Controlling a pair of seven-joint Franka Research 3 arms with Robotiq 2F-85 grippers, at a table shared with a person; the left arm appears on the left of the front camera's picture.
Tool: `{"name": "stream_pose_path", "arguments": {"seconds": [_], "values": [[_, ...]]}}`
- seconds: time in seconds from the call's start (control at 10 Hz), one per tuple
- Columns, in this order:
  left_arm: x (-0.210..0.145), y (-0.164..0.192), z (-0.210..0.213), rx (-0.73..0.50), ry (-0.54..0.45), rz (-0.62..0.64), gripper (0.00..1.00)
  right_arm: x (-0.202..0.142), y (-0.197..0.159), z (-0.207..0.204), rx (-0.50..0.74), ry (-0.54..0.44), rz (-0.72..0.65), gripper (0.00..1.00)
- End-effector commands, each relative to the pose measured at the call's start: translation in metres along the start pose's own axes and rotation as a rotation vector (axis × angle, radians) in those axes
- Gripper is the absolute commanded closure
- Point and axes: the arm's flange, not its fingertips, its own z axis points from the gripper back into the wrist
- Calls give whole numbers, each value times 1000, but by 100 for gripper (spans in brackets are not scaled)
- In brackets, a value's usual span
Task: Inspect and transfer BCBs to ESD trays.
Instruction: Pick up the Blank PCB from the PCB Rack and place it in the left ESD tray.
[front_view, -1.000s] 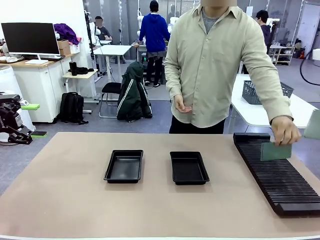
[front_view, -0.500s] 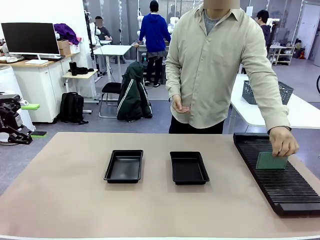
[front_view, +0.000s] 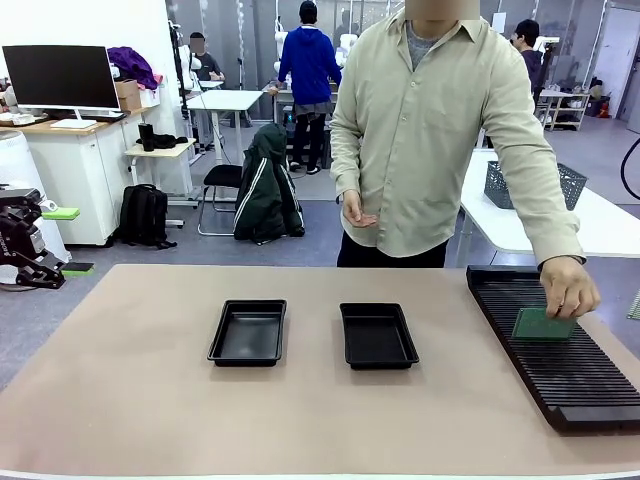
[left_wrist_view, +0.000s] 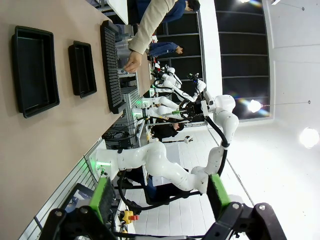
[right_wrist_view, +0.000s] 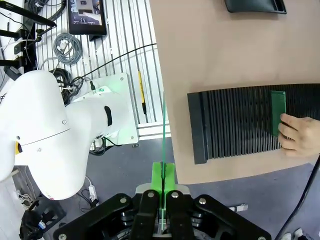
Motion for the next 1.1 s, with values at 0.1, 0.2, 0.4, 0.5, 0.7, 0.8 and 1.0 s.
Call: {"name": "stream_pose_path", "arguments": {"seconds": [0.1,0.2,0.4,0.5,0.7,0.8,1.0], "values": [[0,-1,1,1,-5,-3,0,4,-6,4,-13,14,-29,98],[0,-1,1,1,-5,-3,0,4,-8,5,-13,12,-32,98],[0,-1,1,1,-5,-3,0,3,-11,6,-14,12,-42,98],[0,-1,1,1,-5,-3,0,1,-11,8,-23,-3,-44,98],[0,-1,1,1,-5,-3,0,1,-3,4,-4,0,-14,98],[0,-1,1,1,-5,-3,0,1,-3,4,-4,0,-14,98],[0,-1,1,1,-5,-3,0,1,-3,4,-4,0,-14,98]]}}
